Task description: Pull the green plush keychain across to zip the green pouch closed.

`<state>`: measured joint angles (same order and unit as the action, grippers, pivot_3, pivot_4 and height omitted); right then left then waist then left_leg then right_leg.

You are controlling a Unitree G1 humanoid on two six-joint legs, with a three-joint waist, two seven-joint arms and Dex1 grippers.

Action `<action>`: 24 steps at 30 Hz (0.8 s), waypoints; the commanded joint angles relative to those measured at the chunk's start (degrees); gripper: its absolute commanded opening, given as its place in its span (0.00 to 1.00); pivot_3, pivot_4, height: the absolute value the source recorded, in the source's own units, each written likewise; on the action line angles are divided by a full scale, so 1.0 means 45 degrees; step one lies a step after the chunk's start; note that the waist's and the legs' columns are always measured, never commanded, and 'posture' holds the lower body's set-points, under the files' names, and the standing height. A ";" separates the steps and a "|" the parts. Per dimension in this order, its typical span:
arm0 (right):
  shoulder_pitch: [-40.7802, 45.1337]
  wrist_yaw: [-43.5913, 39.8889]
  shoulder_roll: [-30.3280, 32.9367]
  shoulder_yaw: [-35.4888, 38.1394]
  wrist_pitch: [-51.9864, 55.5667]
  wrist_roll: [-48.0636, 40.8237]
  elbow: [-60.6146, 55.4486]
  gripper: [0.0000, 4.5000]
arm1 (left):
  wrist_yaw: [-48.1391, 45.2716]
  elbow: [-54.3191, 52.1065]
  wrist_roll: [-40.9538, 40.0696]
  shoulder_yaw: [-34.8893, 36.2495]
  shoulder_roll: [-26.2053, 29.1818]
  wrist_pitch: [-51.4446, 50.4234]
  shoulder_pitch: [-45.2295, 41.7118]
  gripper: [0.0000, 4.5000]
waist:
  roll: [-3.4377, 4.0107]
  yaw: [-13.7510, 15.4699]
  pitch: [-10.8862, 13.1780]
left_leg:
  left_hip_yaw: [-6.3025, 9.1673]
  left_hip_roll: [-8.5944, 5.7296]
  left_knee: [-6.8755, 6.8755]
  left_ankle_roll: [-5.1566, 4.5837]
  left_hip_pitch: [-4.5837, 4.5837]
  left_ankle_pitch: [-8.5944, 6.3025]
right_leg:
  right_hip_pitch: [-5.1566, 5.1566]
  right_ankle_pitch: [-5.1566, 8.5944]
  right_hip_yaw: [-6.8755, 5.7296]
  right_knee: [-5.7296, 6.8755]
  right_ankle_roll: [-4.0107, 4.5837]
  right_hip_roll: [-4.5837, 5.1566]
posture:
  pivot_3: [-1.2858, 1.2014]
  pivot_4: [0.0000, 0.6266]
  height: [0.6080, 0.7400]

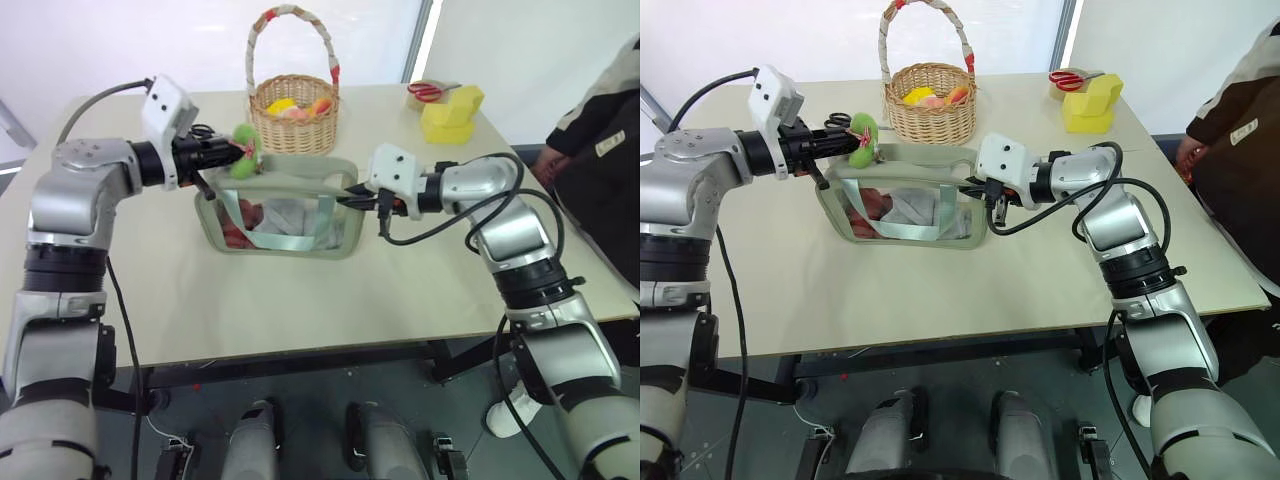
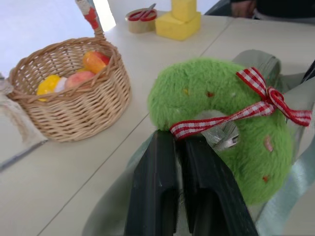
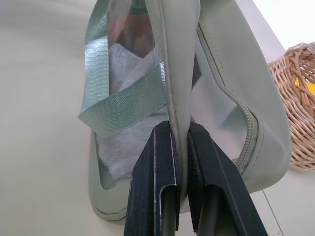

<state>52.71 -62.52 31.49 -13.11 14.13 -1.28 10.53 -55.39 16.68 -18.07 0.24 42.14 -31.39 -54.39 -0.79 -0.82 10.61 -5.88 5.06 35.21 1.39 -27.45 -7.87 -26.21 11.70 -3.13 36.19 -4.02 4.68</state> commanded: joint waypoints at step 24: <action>0.0681 0.0040 -0.0186 0.0065 -0.0484 0.0179 0.0508 0.00 | -0.0297 -0.3212 -0.0138 0.0982 0.1726 -0.0624 0.3465 0.99 | 0.0002 0.0009 -0.0001 | 0.0002 0.0001 0.0003 0.0025 -0.0005 -0.0016 | -0.0006 0.0001 0.0004 0.0003 0.0006 0.0003 | 0.52 0.24 1.00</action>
<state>54.14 -62.36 30.49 -13.20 12.50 -0.27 13.31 -57.71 4.50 -18.16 2.88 49.45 -34.49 -38.38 -0.79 -0.78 10.61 -5.88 5.06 35.23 1.51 -27.47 -7.94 -26.24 11.71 -3.12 36.21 -3.99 4.69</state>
